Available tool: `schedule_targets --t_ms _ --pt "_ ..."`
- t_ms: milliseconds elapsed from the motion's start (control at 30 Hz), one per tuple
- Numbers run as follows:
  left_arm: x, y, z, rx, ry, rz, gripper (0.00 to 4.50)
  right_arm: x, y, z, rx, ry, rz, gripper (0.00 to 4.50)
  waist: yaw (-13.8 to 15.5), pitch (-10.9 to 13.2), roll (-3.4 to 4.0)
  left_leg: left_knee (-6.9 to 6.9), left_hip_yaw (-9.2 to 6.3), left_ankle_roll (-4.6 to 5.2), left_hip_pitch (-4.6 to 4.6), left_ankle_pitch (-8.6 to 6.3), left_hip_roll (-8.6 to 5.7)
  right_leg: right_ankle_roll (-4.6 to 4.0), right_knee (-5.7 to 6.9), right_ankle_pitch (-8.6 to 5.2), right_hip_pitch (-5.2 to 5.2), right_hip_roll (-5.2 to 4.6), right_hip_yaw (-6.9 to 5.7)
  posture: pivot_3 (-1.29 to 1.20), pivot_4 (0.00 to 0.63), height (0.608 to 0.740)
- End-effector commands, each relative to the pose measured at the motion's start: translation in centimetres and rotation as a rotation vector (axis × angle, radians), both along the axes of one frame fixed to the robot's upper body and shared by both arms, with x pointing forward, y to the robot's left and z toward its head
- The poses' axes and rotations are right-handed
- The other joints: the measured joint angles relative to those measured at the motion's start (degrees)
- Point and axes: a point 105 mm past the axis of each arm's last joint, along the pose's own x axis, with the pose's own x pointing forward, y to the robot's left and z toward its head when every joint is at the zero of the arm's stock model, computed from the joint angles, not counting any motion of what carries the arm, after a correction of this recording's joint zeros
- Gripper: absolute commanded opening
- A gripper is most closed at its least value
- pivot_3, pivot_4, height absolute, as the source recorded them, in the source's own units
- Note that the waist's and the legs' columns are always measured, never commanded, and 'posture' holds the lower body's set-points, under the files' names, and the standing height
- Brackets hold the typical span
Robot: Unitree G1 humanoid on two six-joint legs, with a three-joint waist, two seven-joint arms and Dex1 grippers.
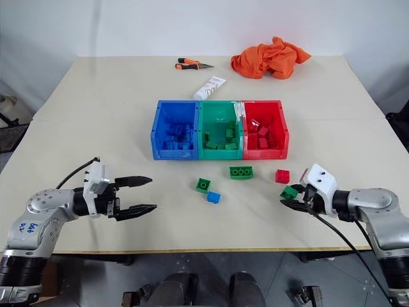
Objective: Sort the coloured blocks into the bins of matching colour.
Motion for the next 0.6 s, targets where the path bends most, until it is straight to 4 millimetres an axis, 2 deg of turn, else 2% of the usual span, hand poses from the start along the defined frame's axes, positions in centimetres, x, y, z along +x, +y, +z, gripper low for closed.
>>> schedule_targets --t_ms 33,67,133,200,333,467,600 --pt "-0.3 -0.1 0.8 -0.010 -0.029 -0.009 4.50 0.1 0.3 1.6 0.002 -0.075 0.010 1.23 0.0 0.0 0.00 0.00 0.00 0.00 0.00 0.00 0.00 0.00 0.00 0.00 0.00 0.00 0.00 0.00 0.150 0.740" --pt "-0.3 -0.1 0.7 -0.003 -0.022 -0.010 4.50 0.1 0.3 2.2 0.004 -0.097 0.008 0.93 0.0 0.0 0.00 0.00 0.00 0.00 0.00 0.00 0.00 0.00 0.00 0.00 0.00 0.00 0.00 0.00 0.150 0.740" --pt "-0.2 0.0 0.4 0.007 -0.013 -0.018 4.50 -0.1 0.6 3.3 -0.002 -0.136 0.024 0.90 0.0 0.0 0.00 0.00 0.00 0.00 0.00 0.00 0.00 0.00 0.00 0.00 0.00 0.00 0.00 0.00 0.150 0.740" --pt "-0.1 -0.1 0.5 0.005 -0.013 -0.022 4.50 0.1 1.5 5.6 0.013 -0.206 0.042 0.90 -0.1 0.0 0.01 0.00 0.00 0.00 0.00 0.00 0.00 0.00 0.00 0.00 0.00 0.00 0.00 0.00 0.150 0.740" --pt "0.3 -0.3 0.5 0.003 -0.015 -0.027 4.50 1.8 4.4 10.1 0.105 -0.360 0.077 0.90 -0.5 0.0 0.01 0.00 0.04 -0.02 0.01 0.00 0.01 0.00 0.01 0.00 -0.03 0.01 0.05 0.00 0.150 0.740" --pt "0.8 -0.7 0.5 -0.001 -0.021 -0.030 4.50 4.7 7.7 12.1 0.146 -0.429 0.128 0.90 -0.5 0.0 0.00 -0.03 0.02 -0.05 0.02 0.01 0.01 -0.01 0.04 0.00 -0.08 0.01 0.02 0.00 0.150 0.740" --pt "1.1 -0.9 0.7 -0.012 -0.041 -0.018 4.50 9.4 10.6 12.1 0.171 -0.449 0.085 0.90 -1.0 0.0 0.00 0.00 0.03 -0.06 -0.02 0.00 -0.01 -0.01 0.09 0.00 -0.14 0.00 0.02 0.00 0.150 0.740"
